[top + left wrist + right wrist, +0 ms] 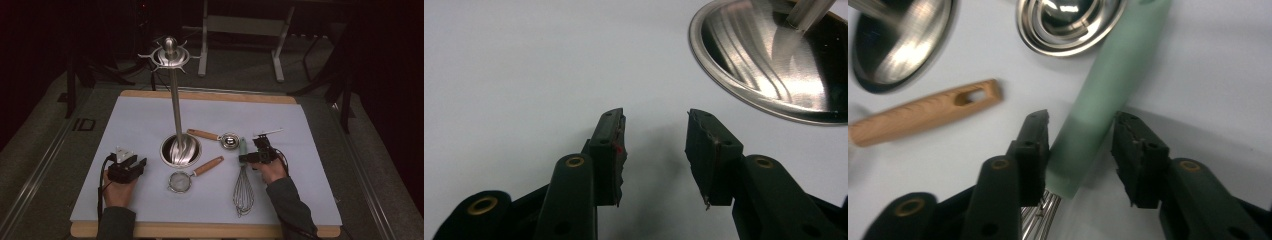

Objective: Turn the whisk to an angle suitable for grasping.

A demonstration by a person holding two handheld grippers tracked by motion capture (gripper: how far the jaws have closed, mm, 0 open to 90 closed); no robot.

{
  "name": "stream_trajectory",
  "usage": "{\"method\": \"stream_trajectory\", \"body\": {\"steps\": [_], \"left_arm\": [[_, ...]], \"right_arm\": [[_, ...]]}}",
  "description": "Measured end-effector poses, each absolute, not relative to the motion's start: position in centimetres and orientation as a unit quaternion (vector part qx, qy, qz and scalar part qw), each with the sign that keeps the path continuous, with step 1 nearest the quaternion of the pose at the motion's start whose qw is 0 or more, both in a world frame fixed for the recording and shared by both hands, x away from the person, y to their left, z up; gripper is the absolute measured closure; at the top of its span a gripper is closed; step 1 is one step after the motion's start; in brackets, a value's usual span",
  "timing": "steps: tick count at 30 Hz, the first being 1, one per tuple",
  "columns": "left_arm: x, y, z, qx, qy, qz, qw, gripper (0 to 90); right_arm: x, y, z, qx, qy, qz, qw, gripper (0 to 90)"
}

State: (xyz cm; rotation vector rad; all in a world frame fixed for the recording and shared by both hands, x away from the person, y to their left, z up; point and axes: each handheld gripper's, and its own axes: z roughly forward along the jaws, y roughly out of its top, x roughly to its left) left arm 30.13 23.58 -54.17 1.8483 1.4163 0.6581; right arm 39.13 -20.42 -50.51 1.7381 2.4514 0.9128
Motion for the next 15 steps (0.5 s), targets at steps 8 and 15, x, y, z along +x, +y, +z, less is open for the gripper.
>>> {"method": "stream_trajectory", "body": {"steps": [8,15], "left_arm": [[30.1,23.6,-54.2,0.715,0.548,0.254,0.353,59.3],[30.2,23.6,-54.2,0.715,0.548,0.253,0.353,59.1]], "right_arm": [[39.3,-19.6,-50.8,0.558,0.79,0.255,0.012,62.8],[39.5,-20.5,-50.4,0.558,0.794,0.241,0.028,69.4]]}}
